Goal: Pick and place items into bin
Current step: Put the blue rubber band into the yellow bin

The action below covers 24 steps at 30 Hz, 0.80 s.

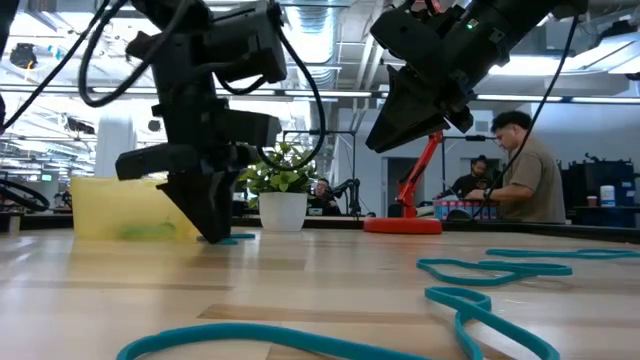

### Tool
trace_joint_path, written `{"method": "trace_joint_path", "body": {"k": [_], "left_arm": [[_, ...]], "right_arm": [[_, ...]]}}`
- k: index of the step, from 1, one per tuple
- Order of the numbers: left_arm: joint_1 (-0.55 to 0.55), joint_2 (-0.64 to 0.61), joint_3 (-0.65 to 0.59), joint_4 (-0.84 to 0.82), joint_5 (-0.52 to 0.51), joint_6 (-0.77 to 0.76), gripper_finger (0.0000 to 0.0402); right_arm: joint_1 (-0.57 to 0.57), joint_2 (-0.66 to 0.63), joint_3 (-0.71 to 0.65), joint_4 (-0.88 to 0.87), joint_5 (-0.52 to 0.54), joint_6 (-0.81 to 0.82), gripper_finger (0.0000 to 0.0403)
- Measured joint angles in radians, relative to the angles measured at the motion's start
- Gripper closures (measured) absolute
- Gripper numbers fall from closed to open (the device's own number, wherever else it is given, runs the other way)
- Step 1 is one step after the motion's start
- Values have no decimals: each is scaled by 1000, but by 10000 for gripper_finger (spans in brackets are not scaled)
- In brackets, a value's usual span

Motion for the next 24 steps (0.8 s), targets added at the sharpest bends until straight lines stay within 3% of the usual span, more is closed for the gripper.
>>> {"method": "trace_joint_path", "body": {"k": [7,12,19,24], "left_arm": [[12,1,-13,35,81,-16,390],[3,-9,31,-30,69,-108,400],[-16,-137,188,-305,-128,-171,401],[-20,-302,257,-434,-218,-205,401]], "right_arm": [[0,0,0,0,0,0,336],[0,0,0,1,0,1,336],[0,0,0,1,0,1,336],[0,0,0,0,0,1,336]]}}
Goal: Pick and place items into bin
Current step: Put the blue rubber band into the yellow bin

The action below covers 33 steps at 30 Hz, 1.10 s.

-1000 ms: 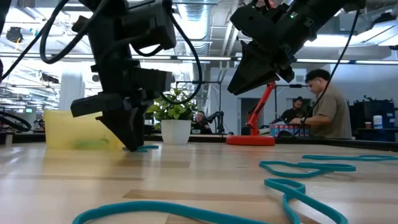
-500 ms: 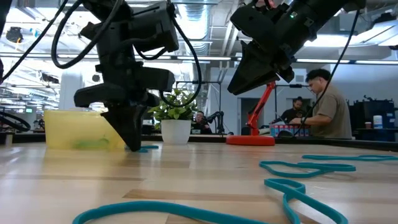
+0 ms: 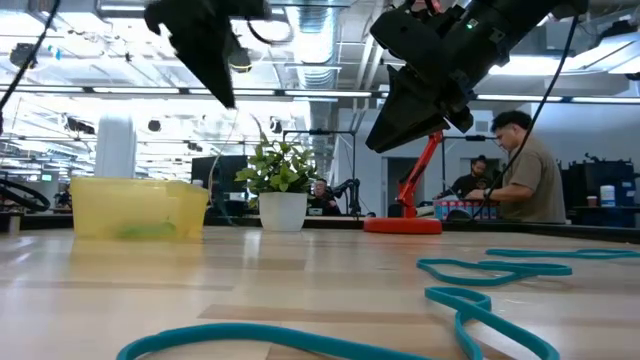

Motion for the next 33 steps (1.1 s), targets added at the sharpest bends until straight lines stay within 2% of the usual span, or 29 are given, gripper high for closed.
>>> {"method": "trace_joint_path", "body": {"k": [6,10,15,21,26,33], "left_arm": [[18,-210,-17,-278,-204,-252,401],[17,-336,-123,-335,-233,-391,401],[18,-445,-327,-205,-241,-436,401],[18,-471,-498,55,-215,-381,401],[33,-440,-572,120,-210,-375,401],[71,-396,-582,132,-230,-369,381]], "right_arm": [[0,0,0,-3,0,0,336],[0,0,0,-3,0,0,336],[0,0,0,-3,0,0,336],[0,0,0,-3,0,0,336],[0,0,0,-3,0,0,336],[0,0,0,-2,0,0,336]]}}
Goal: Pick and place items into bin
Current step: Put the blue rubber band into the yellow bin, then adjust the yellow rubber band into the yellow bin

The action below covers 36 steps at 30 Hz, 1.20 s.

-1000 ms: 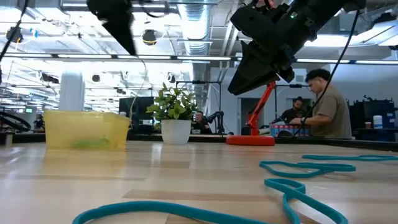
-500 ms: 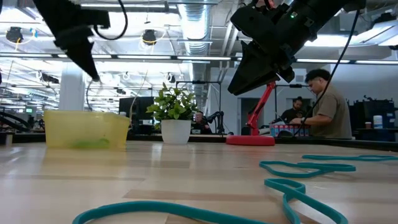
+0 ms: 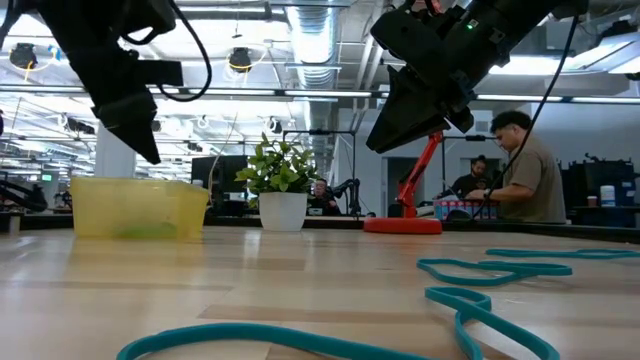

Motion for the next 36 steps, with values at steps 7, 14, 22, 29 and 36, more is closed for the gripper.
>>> {"method": "trace_joint_path", "body": {"k": [7,14,22,29,36], "left_arm": [[58,-1,0,-3,-12,5,333],[117,-1,0,-2,-74,8,317],[234,-1,0,-1,-68,52,317],[367,-1,0,62,117,142,317],[503,-1,0,127,249,283,317]], "right_arm": [[0,0,0,0,0,0,336],[0,0,0,-1,0,0,336],[0,0,0,0,0,0,336],[0,0,0,-1,0,0,336],[0,0,0,-1,0,0,336]]}}
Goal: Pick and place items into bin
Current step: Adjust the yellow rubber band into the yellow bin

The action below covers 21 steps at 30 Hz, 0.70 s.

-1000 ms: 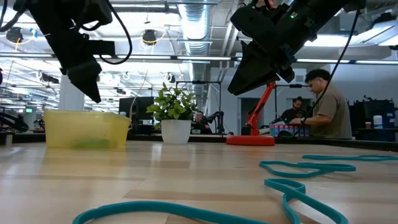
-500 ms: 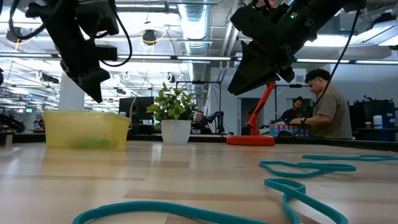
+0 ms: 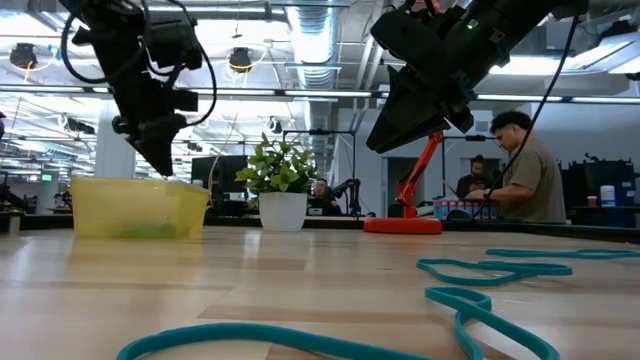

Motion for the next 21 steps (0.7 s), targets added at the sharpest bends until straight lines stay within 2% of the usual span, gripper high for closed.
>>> {"method": "trace_joint_path", "body": {"k": [7,11,21], "left_arm": [[166,0,0,0,75,110,317],[240,0,0,19,197,166,317],[272,0,-38,73,225,228,317]], "right_arm": [[0,0,0,0,0,0,336],[0,0,0,0,0,0,336],[0,0,0,0,0,0,336]]}}
